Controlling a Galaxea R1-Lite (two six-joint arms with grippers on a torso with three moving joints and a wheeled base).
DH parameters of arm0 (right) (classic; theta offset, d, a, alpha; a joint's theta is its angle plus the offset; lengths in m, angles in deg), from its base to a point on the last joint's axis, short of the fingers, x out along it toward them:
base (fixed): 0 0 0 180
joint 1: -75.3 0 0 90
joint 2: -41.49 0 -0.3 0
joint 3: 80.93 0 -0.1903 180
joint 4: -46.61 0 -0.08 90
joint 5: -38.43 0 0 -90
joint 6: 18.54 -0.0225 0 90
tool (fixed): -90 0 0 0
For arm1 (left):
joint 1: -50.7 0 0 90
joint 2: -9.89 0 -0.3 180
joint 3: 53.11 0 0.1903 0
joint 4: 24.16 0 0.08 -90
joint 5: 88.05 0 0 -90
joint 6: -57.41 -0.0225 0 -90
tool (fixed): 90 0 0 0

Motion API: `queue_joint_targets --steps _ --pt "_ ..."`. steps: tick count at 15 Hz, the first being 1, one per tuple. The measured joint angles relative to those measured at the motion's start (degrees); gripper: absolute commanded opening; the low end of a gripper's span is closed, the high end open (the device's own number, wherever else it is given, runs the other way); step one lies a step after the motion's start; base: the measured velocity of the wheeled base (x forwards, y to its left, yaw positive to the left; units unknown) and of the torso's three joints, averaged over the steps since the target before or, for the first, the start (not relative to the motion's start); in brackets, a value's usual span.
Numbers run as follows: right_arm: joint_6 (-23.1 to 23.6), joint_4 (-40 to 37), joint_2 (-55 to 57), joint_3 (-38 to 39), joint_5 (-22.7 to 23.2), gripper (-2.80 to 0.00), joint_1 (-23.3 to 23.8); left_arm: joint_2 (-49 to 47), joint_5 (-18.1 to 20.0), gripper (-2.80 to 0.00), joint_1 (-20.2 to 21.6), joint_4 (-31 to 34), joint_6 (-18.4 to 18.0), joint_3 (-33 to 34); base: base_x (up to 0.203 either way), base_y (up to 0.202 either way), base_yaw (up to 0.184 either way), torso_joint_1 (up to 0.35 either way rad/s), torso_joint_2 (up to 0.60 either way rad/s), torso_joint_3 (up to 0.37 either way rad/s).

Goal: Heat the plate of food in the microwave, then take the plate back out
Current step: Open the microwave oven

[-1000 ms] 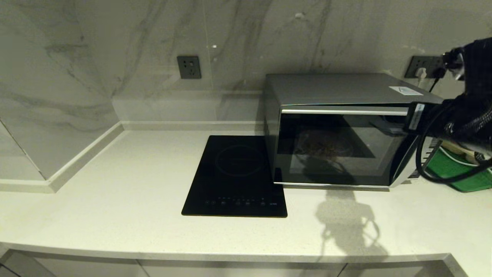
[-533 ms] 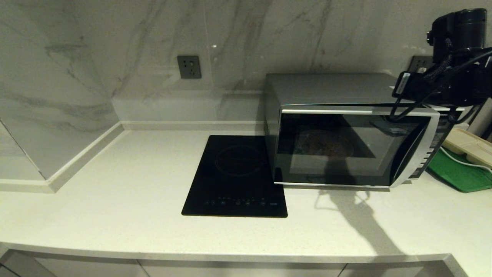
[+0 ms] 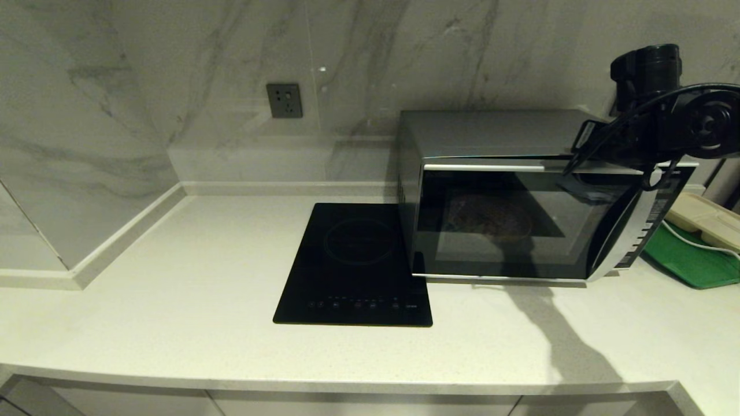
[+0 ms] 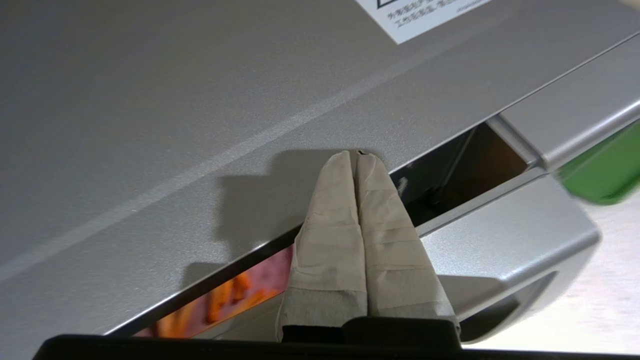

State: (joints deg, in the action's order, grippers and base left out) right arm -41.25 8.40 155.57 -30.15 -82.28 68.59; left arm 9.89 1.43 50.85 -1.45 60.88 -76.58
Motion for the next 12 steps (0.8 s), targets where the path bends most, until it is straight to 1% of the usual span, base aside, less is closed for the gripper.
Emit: queue_joint_targets --steps 3,7,10,12 --pt "-5.2 -4.7 0.3 -1.8 3.3 -2.8 0.8 0.0 0.0 -2.8 0.0 0.0 0.0 0.0 0.0 0.0 0.0 0.0 0.0 0.0" --pt "-8.4 -7.9 -0.7 -1.7 4.7 -2.8 1.0 0.0 0.0 -2.8 0.0 0.0 0.0 0.0 0.0 0.0 0.0 0.0 0.0 0.0" --pt "-11.8 -12.9 -2.5 -1.6 8.2 -2.8 1.0 0.0 0.0 -2.8 0.0 0.0 0.0 0.0 0.0 0.0 0.0 0.0 0.0 0.0" --pt "-13.6 -15.1 -3.6 -1.0 8.8 -2.8 1.0 0.0 0.0 -2.8 0.0 0.0 0.0 0.0 0.0 0.0 0.0 0.0 0.0 0.0"
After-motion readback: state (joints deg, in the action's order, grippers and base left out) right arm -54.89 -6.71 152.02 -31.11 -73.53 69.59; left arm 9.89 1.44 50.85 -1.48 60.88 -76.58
